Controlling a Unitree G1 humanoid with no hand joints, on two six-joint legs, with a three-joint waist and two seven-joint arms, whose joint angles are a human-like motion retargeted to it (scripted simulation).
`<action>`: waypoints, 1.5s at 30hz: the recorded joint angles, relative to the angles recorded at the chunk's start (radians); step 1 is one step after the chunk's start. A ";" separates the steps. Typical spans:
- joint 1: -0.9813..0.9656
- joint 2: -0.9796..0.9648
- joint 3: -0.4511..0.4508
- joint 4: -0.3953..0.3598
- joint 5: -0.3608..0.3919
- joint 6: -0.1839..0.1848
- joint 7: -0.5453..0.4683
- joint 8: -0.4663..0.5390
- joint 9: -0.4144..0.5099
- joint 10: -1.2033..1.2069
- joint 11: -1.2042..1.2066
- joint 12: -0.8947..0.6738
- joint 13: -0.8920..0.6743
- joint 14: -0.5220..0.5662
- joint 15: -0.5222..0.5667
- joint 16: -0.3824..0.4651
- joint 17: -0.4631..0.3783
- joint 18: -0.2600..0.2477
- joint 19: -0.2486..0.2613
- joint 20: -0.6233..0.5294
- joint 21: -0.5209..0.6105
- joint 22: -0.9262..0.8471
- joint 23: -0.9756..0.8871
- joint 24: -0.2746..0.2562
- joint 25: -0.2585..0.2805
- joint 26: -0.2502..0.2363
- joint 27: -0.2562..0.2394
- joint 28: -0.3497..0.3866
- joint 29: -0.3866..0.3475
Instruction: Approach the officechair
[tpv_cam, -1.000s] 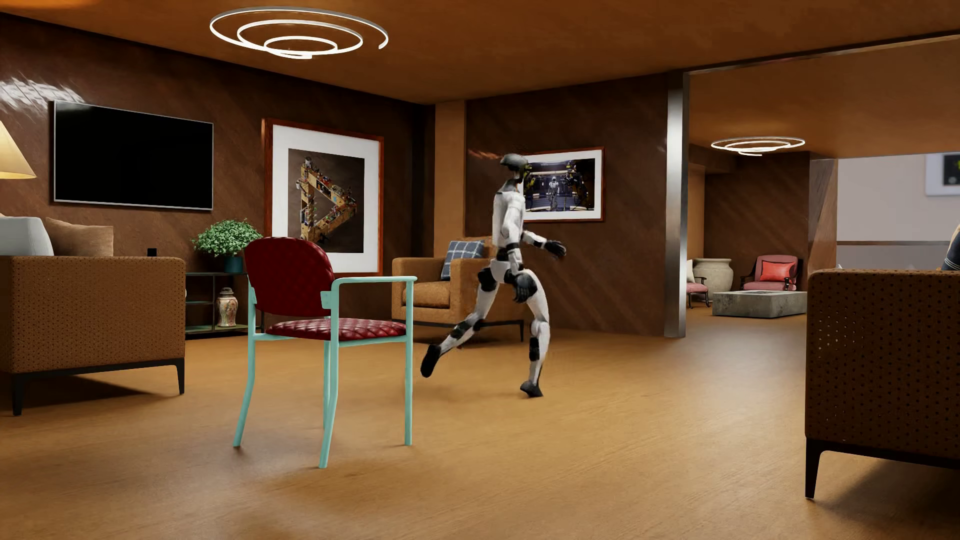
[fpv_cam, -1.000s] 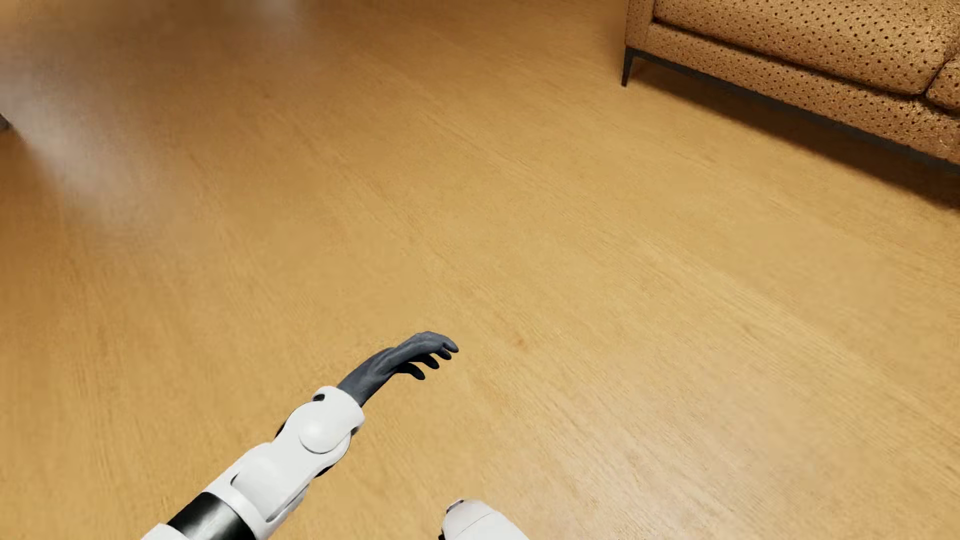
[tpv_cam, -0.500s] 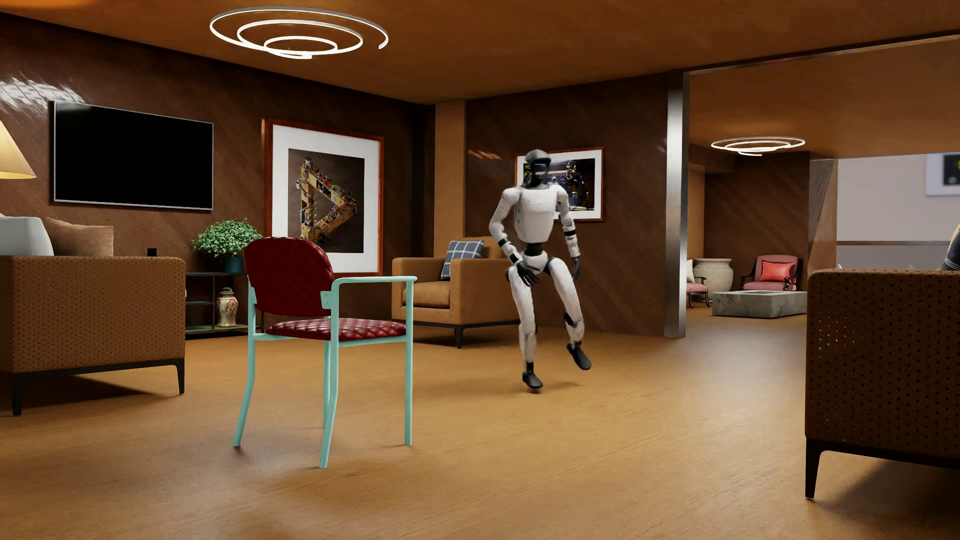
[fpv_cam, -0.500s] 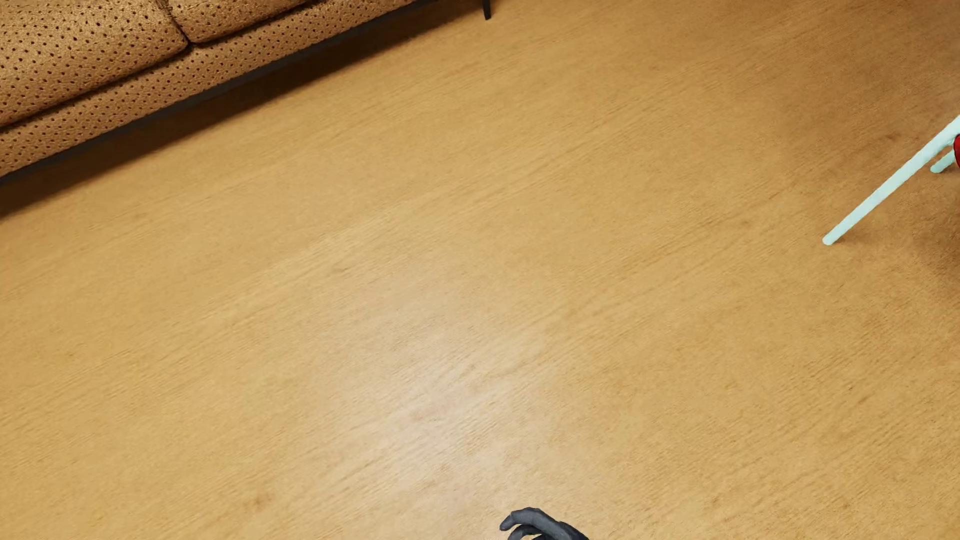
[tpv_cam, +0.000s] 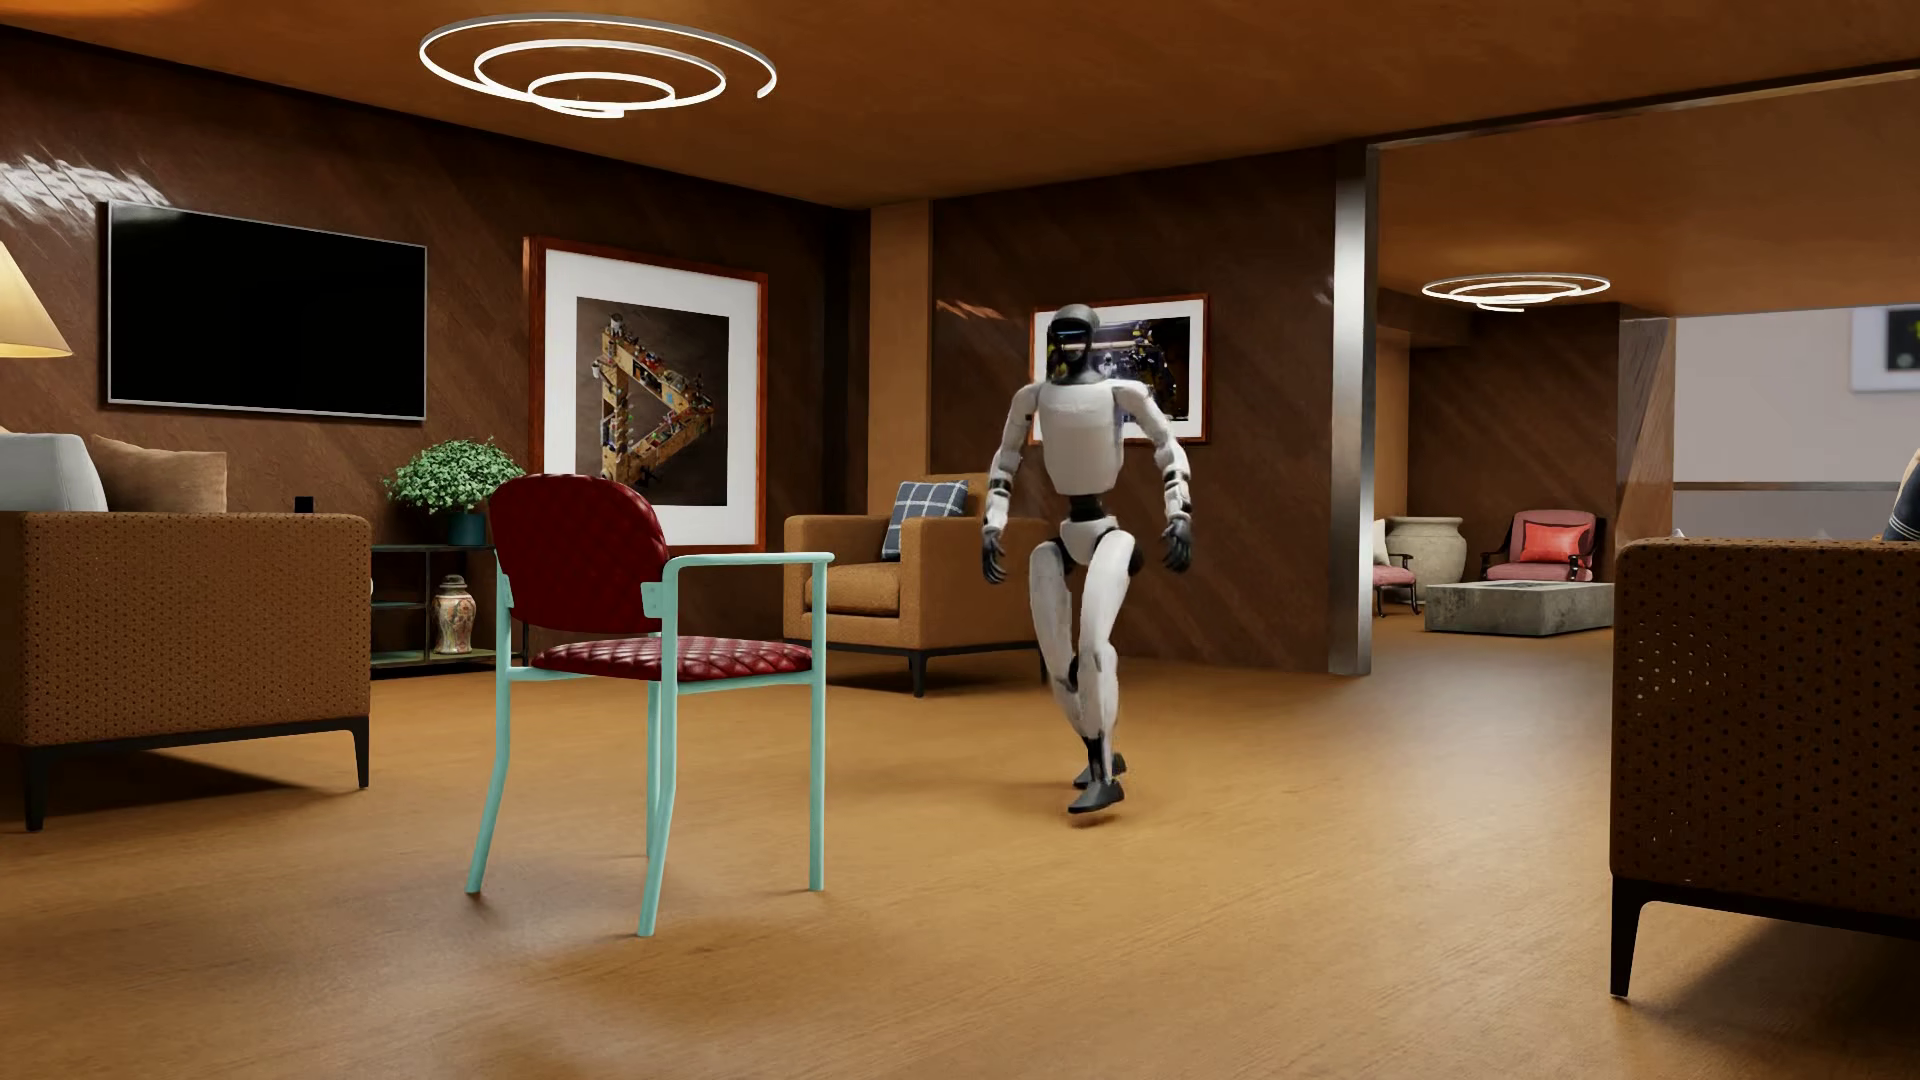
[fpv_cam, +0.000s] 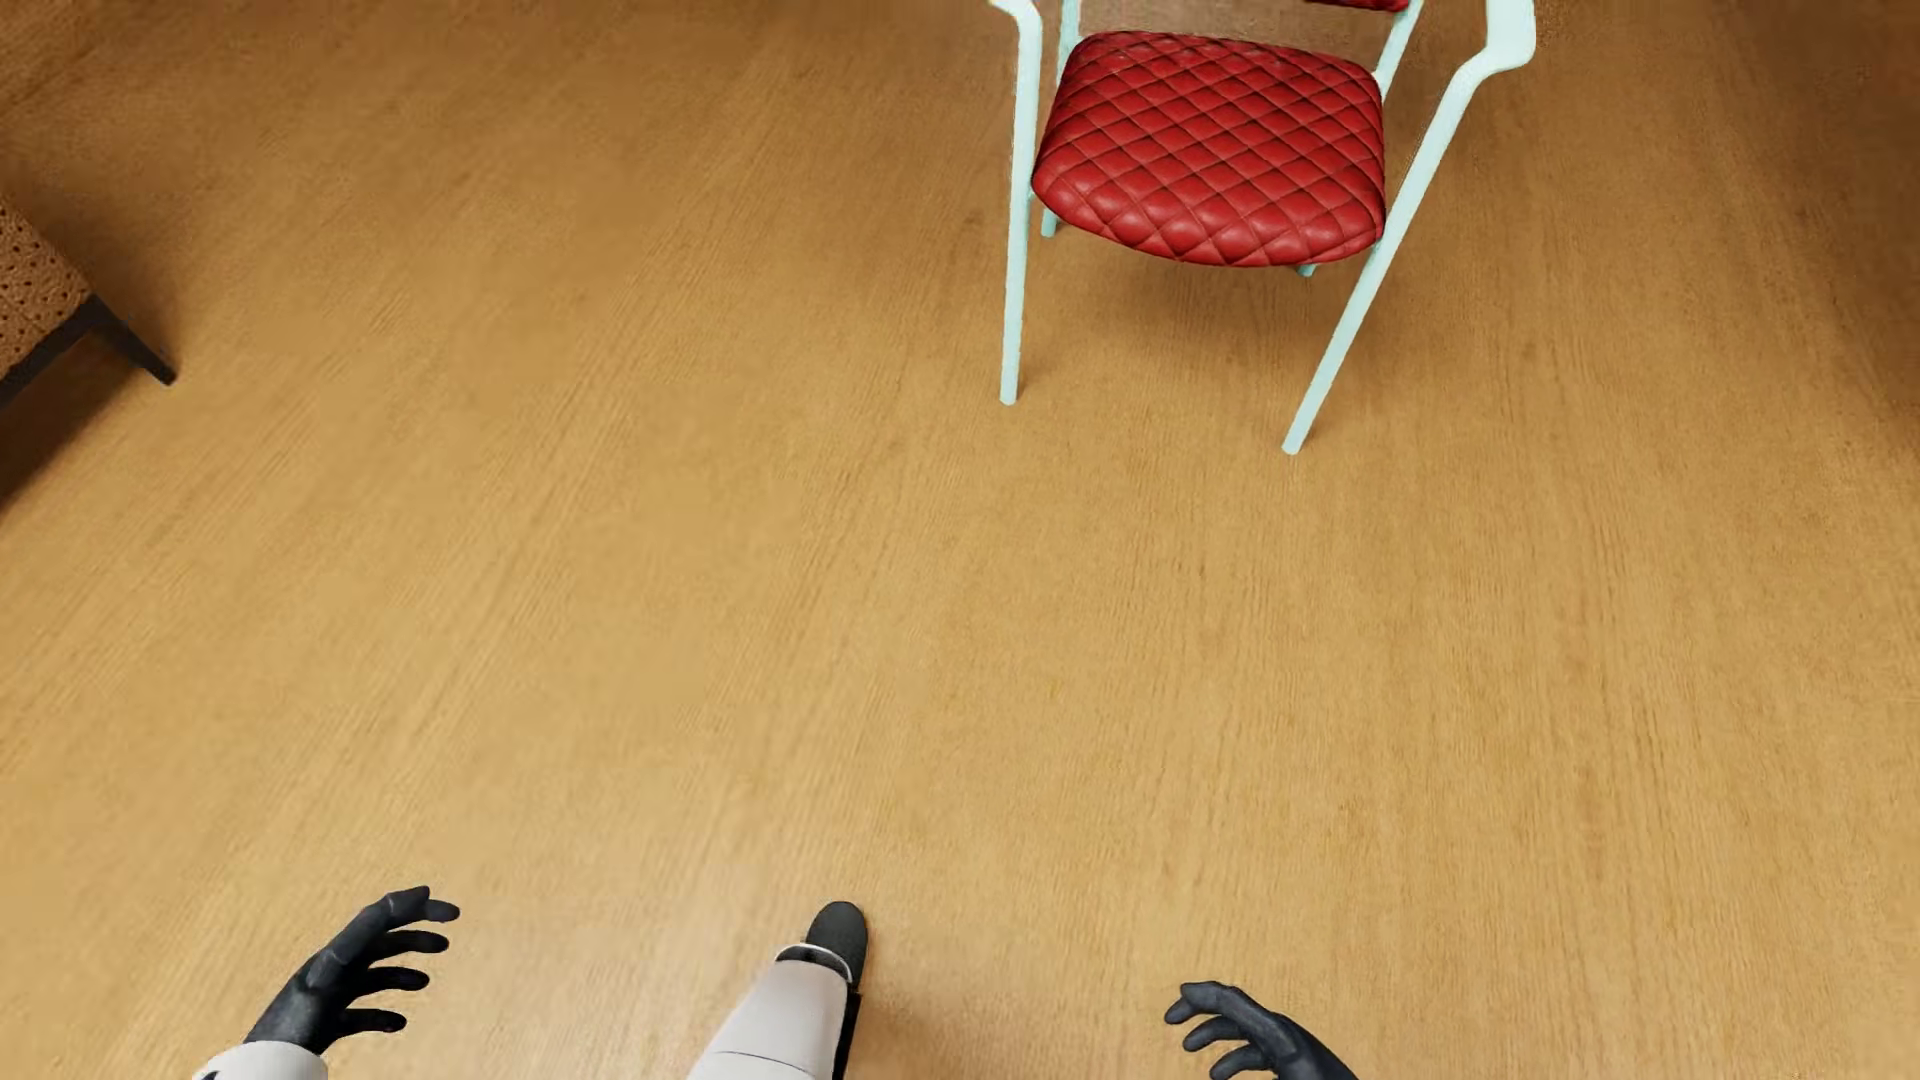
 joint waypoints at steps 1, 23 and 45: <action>0.030 0.028 -0.002 0.010 -0.002 0.009 0.000 0.000 -0.010 0.017 0.010 -0.007 0.003 -0.037 -0.002 -0.006 0.011 0.000 0.000 0.010 0.016 -0.001 0.026 0.000 0.000 0.000 0.000 0.000 0.000; 0.823 -0.416 -0.354 -0.050 -0.094 0.019 0.000 0.000 -0.025 -0.001 -0.055 0.137 0.225 -0.515 0.252 -0.067 0.075 0.000 0.000 -0.415 -0.058 0.326 0.210 0.000 0.000 0.000 0.000 0.000 0.000; 0.420 -0.150 -0.195 0.044 -0.042 0.154 0.000 0.000 -0.081 -0.043 0.021 0.100 -0.084 -0.048 0.200 -0.136 -0.122 0.000 0.000 -0.384 -0.141 0.296 0.117 0.000 0.000 0.000 0.000 0.000 0.000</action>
